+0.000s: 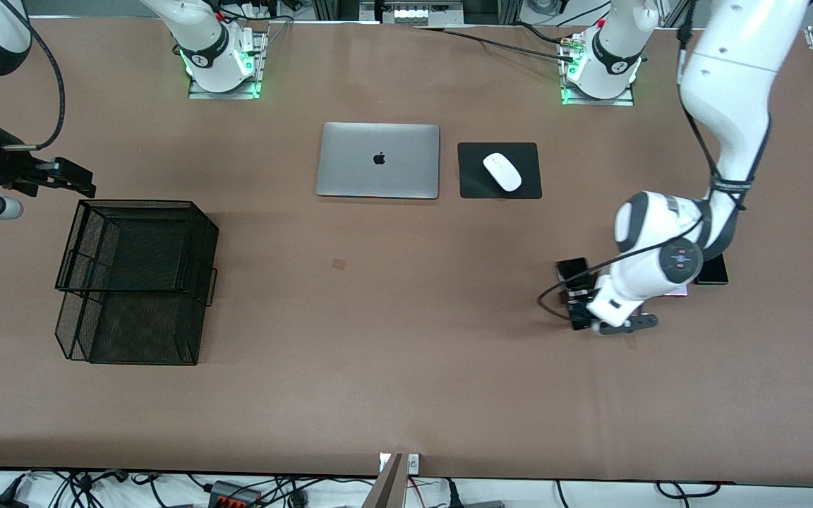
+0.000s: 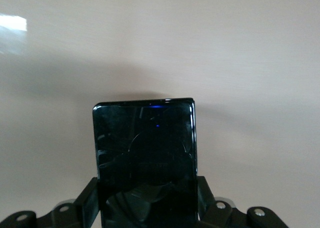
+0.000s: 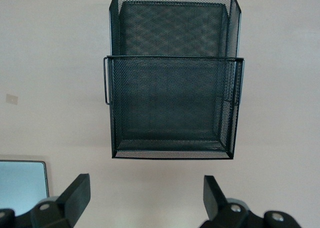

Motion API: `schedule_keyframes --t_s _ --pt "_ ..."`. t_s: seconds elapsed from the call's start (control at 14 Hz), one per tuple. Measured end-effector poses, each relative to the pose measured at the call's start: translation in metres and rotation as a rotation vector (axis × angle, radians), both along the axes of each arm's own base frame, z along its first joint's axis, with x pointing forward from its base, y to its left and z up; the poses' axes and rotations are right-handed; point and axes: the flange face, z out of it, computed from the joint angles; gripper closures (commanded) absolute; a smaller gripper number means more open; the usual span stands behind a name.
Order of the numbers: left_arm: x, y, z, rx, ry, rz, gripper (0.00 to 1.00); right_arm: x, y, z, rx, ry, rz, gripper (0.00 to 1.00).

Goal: Place phones with both arms
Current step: 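Lift and carry the black phone toward the laptop front, then lower the black phone onto the table and open the left gripper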

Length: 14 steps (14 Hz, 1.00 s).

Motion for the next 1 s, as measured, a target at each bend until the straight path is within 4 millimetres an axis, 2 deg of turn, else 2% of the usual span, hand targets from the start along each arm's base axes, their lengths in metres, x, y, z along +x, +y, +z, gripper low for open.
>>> schedule_keyframes --t_s 0.14,0.29,0.36,0.57,0.72,0.86,1.0 --pt "-0.004 -0.075 0.026 -0.006 -0.008 0.093 0.57 0.002 0.000 -0.003 0.000 0.002 0.000 0.00" --pt "-0.015 -0.152 0.038 -0.069 0.006 0.192 0.57 0.003 0.000 -0.005 0.000 0.002 0.000 0.00" --pt "-0.019 -0.185 0.038 -0.102 0.021 0.231 0.57 0.003 0.000 -0.006 0.000 0.002 0.000 0.00" --pt "-0.012 -0.251 0.027 -0.160 -0.015 0.267 0.60 0.004 0.000 -0.007 -0.001 0.005 0.000 0.00" --pt "-0.004 -0.289 0.032 -0.220 -0.093 0.255 0.60 0.004 0.000 -0.007 -0.001 0.005 0.000 0.00" --pt "-0.007 -0.327 0.034 -0.331 -0.161 0.323 0.62 0.005 0.000 -0.008 -0.001 0.003 0.000 0.00" --pt "-0.019 -0.358 0.027 -0.436 -0.225 0.429 0.65 0.006 0.000 -0.011 -0.001 0.007 0.000 0.00"
